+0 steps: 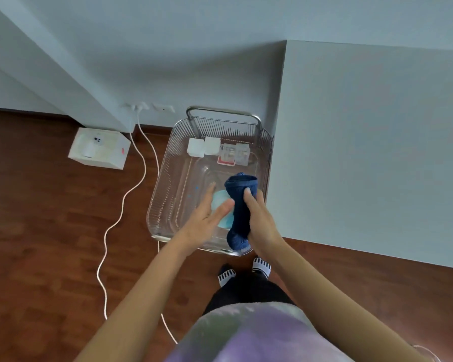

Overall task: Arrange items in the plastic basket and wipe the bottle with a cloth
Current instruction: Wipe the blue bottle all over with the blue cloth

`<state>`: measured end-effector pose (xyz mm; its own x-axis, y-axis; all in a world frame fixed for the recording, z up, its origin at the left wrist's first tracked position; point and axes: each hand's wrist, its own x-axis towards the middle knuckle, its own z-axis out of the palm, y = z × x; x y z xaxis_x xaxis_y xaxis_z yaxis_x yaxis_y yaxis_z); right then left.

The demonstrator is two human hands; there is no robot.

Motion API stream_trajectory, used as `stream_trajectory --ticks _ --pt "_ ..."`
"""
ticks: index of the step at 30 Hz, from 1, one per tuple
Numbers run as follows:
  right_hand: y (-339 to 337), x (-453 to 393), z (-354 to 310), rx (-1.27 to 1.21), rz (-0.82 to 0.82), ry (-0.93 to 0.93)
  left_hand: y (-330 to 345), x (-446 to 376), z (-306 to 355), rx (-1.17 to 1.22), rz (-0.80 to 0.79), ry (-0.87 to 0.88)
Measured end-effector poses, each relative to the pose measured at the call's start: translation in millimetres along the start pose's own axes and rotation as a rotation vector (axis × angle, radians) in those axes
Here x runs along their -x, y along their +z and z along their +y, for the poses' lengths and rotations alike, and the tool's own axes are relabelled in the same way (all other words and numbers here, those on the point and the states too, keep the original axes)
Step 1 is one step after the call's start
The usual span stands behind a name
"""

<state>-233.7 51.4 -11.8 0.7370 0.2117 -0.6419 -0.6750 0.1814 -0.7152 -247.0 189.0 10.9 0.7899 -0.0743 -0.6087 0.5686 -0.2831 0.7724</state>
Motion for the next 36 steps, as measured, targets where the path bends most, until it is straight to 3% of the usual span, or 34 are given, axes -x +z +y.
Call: stream_trajectory --ticks 5,10,16,21,23,25,29,33,36 --pt "5 -19 -8 0.196 -0.109 -0.122 6 -1 -6 0.123 0.144 -0.048" --pt "4 -28 -11 0.320 -0.026 -0.165 5 -5 -7 0.163 0.227 -0.073" --pt "13 -36 -17 0.435 0.132 -0.227 -3 -12 -10 0.133 0.219 -0.103" --pt "-1 -44 -26 0.417 0.231 0.014 -5 -9 -12 0.090 0.257 -0.175" --pt "-10 -44 -38 0.315 0.189 0.108 -7 -7 -8 0.018 0.269 -0.264" --pt "-12 -45 -51 0.325 0.034 0.121 -6 -6 -9 0.019 0.271 -0.294" --pt "14 -52 -76 0.697 -0.334 0.181 -4 -7 -12 0.074 0.317 -0.232" --pt "36 -62 -84 0.974 -0.382 0.272 -1 -2 -18 0.150 0.371 -0.183" --pt "34 -64 -81 1.076 -0.381 0.130 1 -1 -19 0.159 0.399 -0.164"
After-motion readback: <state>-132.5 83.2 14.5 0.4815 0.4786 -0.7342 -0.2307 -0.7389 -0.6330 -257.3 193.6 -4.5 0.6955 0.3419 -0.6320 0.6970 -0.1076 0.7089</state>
